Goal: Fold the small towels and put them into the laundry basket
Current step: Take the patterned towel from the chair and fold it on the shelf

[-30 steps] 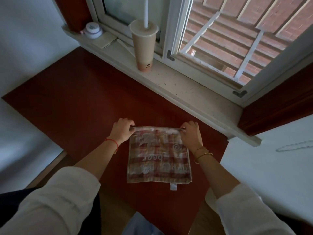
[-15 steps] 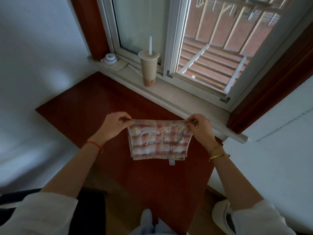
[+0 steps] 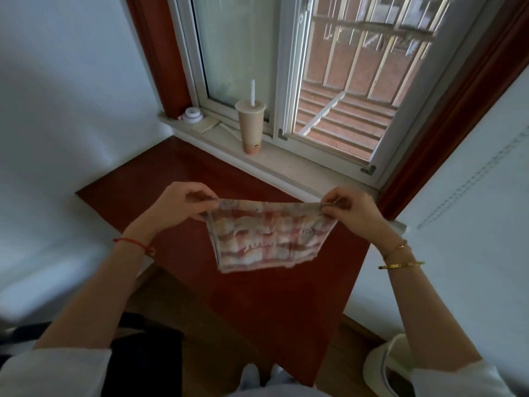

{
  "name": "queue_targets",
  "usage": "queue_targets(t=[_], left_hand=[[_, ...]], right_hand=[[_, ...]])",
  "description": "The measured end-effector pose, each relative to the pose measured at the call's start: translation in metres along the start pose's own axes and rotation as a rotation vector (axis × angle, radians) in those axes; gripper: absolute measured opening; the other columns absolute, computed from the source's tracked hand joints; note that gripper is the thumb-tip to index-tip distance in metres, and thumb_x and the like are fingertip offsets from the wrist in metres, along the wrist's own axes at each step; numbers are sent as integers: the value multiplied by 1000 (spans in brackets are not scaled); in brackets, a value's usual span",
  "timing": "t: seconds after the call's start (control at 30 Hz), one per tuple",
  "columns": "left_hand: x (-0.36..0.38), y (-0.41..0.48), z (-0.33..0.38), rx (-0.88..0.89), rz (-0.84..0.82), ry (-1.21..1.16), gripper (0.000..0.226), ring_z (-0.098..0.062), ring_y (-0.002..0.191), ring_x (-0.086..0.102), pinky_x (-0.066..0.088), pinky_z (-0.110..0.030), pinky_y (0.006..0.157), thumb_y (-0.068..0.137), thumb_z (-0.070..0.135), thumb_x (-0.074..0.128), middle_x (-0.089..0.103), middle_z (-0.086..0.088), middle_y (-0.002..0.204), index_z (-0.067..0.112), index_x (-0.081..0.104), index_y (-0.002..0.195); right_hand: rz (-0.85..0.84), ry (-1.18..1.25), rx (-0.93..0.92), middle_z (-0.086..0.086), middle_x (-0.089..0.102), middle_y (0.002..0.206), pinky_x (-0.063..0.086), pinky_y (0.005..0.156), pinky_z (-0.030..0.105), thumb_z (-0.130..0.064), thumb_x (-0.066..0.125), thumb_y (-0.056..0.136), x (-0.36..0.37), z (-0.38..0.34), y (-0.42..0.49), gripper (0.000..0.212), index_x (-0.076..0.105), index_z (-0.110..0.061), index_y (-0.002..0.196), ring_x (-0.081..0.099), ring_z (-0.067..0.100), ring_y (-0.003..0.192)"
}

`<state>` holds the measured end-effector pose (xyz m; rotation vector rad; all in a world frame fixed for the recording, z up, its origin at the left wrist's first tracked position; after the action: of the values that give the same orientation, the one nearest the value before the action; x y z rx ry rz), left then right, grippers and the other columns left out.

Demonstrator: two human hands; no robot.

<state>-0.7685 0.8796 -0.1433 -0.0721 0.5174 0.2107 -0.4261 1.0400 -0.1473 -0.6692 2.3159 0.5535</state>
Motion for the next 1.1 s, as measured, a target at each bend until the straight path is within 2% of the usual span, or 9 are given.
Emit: queue_targets(t=[0.1,0.27,0.4,0.5,0.6,0.67,0.8,0.97,1.1], left_hand=[[9,3,-8,-27,-45,7,9,-18,83,75,63,-33,69,80,19,79,76,-4,88,22,77,88],[43,18,-51,-150,-59,97,5,-12,81,75,60,-21,71,82,21,77,76,2,86,24,76,87],[78,26,-89,-149,4,285,10,-8,82,70,57,-24,79,85,25,74,74,8,91,19,76,93],[95,23,-109,-142,66,298,8,-10,83,70,57,-26,80,86,21,74,73,6,92,17,75,92],[103,11,-126,-128,40,306,5,-9,88,66,54,-26,83,85,19,75,70,8,90,17,75,90],[108,-3,-136,-140,9,284,6,-1,87,62,50,-22,82,84,17,76,66,14,88,21,74,88],[120,-38,-149,-176,-48,273,15,6,87,59,44,-14,80,82,19,78,64,19,88,32,70,82],[141,-78,-169,-289,-90,301,8,-4,95,58,44,-25,89,78,27,81,61,14,97,32,75,79],[158,-100,-181,-378,-33,285,15,-9,98,56,47,-26,91,80,16,79,57,8,105,30,74,84]], right_hand=[[-81,4,60,-9,71,80,53,72,29,-18,77,80,5,11,-5,10,70,-26,82,69,15,77],[-165,-53,163,-17,67,77,42,68,14,-19,76,79,36,45,-4,13,70,-30,79,60,-3,74],[-198,-36,303,1,71,82,53,77,32,-8,72,80,77,77,0,9,71,-17,79,61,13,76],[-164,-50,362,0,67,81,53,77,34,-6,68,79,97,91,-1,14,69,-20,77,61,16,78],[-197,-81,347,-2,67,82,51,76,31,-7,65,80,108,100,-13,14,69,-20,78,61,17,80],[-248,-102,330,1,70,87,50,77,31,-9,65,83,112,106,-31,9,72,-15,84,62,19,84],[-370,-129,271,-8,67,88,42,83,26,-15,66,86,125,116,-78,7,72,-17,88,57,5,81],[-473,-202,275,-10,65,95,43,90,30,-23,63,88,150,124,-131,8,67,-26,94,54,11,93],[-520,-249,238,-16,64,95,44,90,31,-35,62,87,157,125,-147,8,65,-32,93,54,8,91]])
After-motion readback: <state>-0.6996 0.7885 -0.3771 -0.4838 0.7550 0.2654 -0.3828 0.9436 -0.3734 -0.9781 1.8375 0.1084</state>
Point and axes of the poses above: each hand's wrist, its own y-axis towards the middle knuckle, its own x-axis out of the palm, z = x × y, the point moved 3 cm from there along y, towards the middle knuckle
